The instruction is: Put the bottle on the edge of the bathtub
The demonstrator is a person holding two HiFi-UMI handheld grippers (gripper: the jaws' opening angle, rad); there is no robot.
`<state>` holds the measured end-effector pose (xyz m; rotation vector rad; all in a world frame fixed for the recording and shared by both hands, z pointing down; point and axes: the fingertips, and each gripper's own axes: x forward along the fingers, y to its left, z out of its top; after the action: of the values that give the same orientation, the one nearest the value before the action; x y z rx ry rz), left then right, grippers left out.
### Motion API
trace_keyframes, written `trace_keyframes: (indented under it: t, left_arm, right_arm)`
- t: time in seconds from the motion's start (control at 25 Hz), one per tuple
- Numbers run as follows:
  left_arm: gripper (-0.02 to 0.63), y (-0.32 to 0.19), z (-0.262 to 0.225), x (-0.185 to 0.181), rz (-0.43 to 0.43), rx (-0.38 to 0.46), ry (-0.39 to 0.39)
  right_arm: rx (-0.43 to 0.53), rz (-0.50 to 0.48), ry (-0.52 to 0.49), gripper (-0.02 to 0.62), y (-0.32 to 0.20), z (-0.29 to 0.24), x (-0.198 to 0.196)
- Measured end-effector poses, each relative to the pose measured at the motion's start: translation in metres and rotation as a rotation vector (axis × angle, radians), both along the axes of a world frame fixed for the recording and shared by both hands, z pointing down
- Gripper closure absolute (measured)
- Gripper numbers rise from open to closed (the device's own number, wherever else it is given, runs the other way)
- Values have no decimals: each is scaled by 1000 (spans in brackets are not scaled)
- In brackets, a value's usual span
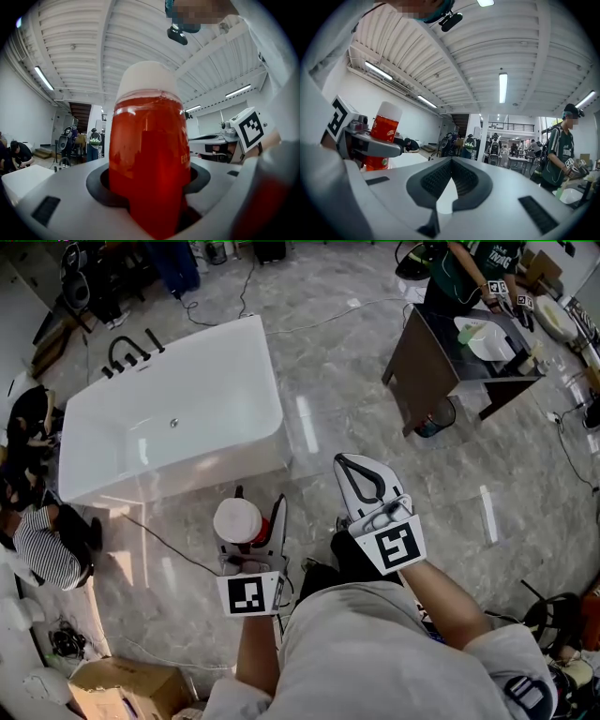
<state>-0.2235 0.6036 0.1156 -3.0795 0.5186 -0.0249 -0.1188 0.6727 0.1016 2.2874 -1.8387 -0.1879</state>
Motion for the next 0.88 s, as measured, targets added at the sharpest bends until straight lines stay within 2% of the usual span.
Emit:
trace_keyframes:
  t: [0.36, 0.56, 0.76, 0.88]
  left_arm:
    - [314, -51, 13, 21, -46, -22, -33]
    - [314, -90, 18, 60, -95, -21, -52]
    - [314, -123, 25, 100, -134, -40, -83]
    - [314, -142, 25, 120, -158, -52, -72]
  right_arm:
    - [15, -74, -35, 589, -71, 10, 26]
    - [4, -136, -7, 589, -116, 17, 63]
    - [-89, -205, 39, 589, -151, 30, 109]
    - [-58, -238, 12, 589, -173, 28, 129]
